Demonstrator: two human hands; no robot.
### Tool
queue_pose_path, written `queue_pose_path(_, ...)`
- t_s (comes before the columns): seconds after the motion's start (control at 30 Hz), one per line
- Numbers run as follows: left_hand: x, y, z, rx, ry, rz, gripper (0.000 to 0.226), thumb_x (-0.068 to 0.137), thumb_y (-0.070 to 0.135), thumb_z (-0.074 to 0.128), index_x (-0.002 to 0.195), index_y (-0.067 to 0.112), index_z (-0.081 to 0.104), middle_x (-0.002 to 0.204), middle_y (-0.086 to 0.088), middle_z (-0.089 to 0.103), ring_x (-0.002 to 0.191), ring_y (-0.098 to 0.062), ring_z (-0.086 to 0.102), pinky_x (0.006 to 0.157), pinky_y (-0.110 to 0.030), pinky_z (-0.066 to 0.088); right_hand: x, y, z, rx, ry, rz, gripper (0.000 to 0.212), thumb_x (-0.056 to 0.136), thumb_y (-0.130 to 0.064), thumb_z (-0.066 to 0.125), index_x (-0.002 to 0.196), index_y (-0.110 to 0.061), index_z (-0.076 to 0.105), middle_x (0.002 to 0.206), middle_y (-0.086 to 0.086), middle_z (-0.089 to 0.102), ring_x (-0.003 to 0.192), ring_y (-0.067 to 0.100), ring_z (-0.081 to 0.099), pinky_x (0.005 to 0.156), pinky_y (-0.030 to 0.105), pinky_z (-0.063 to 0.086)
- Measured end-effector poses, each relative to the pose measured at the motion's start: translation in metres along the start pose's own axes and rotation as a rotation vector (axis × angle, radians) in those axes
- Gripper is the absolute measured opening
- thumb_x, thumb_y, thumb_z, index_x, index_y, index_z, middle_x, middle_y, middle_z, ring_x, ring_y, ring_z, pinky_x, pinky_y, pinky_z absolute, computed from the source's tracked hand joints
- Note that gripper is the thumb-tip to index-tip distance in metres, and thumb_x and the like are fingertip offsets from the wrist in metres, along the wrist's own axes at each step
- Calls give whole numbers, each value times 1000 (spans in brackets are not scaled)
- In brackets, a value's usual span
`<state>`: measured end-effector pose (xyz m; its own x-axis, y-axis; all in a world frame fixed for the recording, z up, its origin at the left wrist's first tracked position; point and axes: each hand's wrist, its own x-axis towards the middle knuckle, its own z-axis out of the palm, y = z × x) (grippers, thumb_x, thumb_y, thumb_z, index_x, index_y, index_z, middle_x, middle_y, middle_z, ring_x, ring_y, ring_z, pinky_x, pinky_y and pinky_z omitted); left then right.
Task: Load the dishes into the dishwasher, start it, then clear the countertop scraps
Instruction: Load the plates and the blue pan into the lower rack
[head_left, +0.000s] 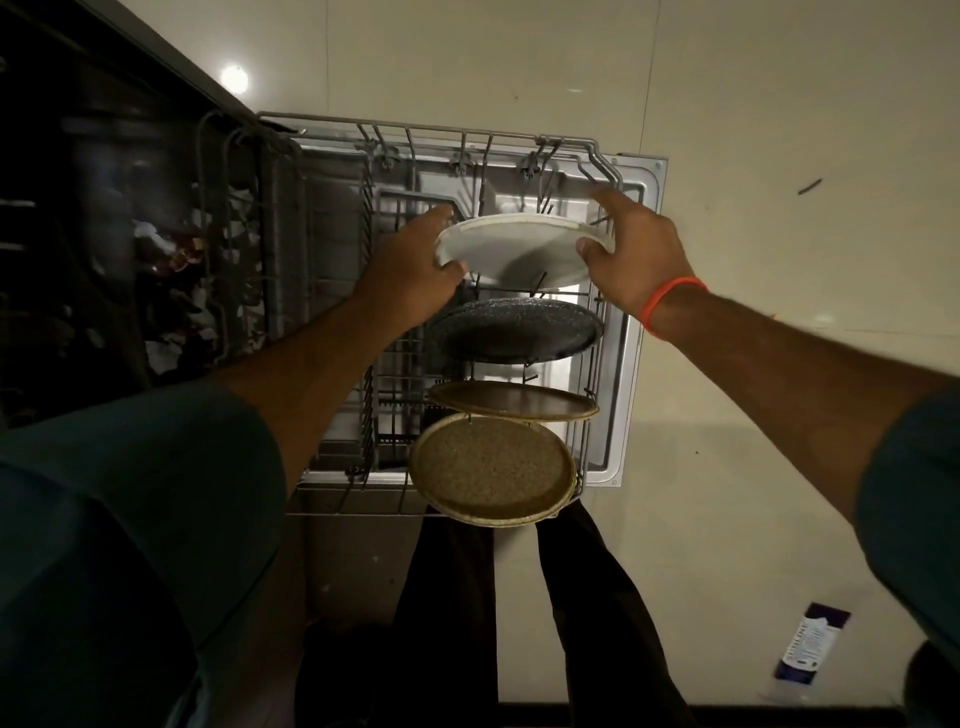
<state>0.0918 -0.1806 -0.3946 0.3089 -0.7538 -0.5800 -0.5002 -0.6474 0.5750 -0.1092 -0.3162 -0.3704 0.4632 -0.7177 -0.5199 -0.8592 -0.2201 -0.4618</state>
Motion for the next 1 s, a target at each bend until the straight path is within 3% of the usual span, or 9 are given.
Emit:
queue_pose_path(0.2,-32,13,0,-7,133,23,70,96,21,70,158,17,36,152,-10,49,136,-25,49,100,-24,38,-28,-17,2,38,110,-69,61,97,-22,62,153,-19,37,151,9,46,138,28,45,116,39,38)
queue_pose_path(0.4,-92,37,1,-83,150,-76,70,100,38,60,160,38,23,165,-3,26,152,-26,24,120,-50,33,-91,-52,11,37,82,-62,64,100,-34,56,157,-25,28,161,11,32,149,29,28,121,40,26)
queue_pose_path(0.53,-152,50,5,-113,76,-187,73,103,44,53,164,36,13,173,0,7,159,-21,2,127,-51,15,-148,-74,12,79,47,-8,61,101,-34,54,156,-24,30,160,14,33,146,35,32,119,49,33)
queue_pose_path(0.63,-206,55,8,-121,70,-200,72,104,46,50,165,30,13,173,-2,7,159,-20,3,128,-45,14,-193,-91,8,172,36,16,61,99,-32,57,154,-18,36,155,13,39,143,34,37,116,48,36)
queue_pose_path(0.77,-265,72,3,-167,138,-220,73,99,56,46,163,34,18,171,-1,17,157,-24,17,124,-54,26,-239,-110,-7,278,4,32,62,99,-33,59,154,-15,37,159,14,36,146,32,35,118,46,34)
queue_pose_path(0.9,-310,95,-9,-289,256,-213,72,101,50,52,163,33,19,171,-2,19,157,-20,15,126,-49,22,-270,-122,-41,349,-8,-37,60,101,-35,56,155,-18,35,158,10,37,146,26,35,120,39,30)
queue_pose_path(1.0,-344,113,-23,-351,328,-172,73,100,55,50,162,35,18,171,0,16,158,-18,12,126,-50,21,-291,-129,-74,332,-14,-132,60,102,-37,54,156,-19,34,159,7,35,147,24,33,121,43,29)
